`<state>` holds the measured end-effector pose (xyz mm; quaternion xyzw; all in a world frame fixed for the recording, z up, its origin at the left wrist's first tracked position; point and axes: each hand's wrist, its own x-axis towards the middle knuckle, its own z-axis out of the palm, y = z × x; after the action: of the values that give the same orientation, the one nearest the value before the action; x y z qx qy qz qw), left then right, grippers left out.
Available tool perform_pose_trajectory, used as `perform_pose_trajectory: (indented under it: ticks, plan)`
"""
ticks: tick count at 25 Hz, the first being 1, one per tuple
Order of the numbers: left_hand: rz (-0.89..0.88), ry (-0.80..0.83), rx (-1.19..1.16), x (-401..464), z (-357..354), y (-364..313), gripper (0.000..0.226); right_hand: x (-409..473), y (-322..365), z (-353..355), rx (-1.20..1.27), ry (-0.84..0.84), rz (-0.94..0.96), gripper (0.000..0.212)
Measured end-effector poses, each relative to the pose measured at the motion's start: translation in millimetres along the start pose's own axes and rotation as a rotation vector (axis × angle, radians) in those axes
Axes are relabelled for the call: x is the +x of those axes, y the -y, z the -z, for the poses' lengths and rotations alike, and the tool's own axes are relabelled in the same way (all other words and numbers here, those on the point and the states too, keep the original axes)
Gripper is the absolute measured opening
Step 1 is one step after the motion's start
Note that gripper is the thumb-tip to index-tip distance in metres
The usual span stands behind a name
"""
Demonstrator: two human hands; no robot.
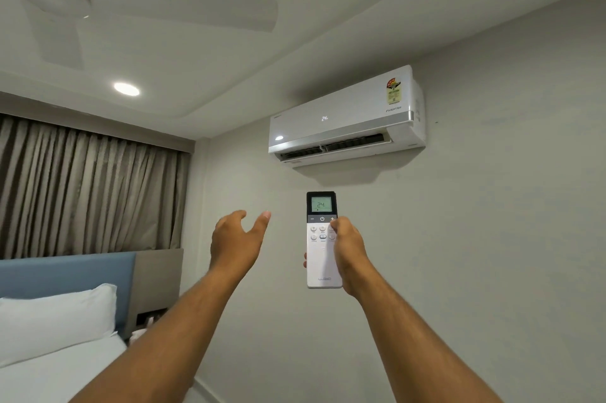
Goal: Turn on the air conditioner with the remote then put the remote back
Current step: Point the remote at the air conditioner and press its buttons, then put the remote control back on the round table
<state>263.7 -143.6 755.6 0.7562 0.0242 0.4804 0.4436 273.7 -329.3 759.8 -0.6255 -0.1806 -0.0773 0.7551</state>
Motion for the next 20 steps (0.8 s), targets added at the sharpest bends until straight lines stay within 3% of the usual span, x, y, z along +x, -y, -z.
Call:
perform_pose_trajectory:
  ticks: [6, 13, 20]
  plan:
    - [0.269, 0.049, -0.334, -22, 52, 59, 0.017, -2, -68, -87, -0.081, 0.116, -0.11, 0.029]
    - [0.47, 0.117, -0.236, -66, 133, 129, 0.015, -27, -149, -189, -0.044, 0.343, -0.28, 0.032]
    - [0.701, 0.055, -0.092, -106, 186, 192, 0.012, -69, -215, -245, -0.021, 0.512, -0.43, 0.033]
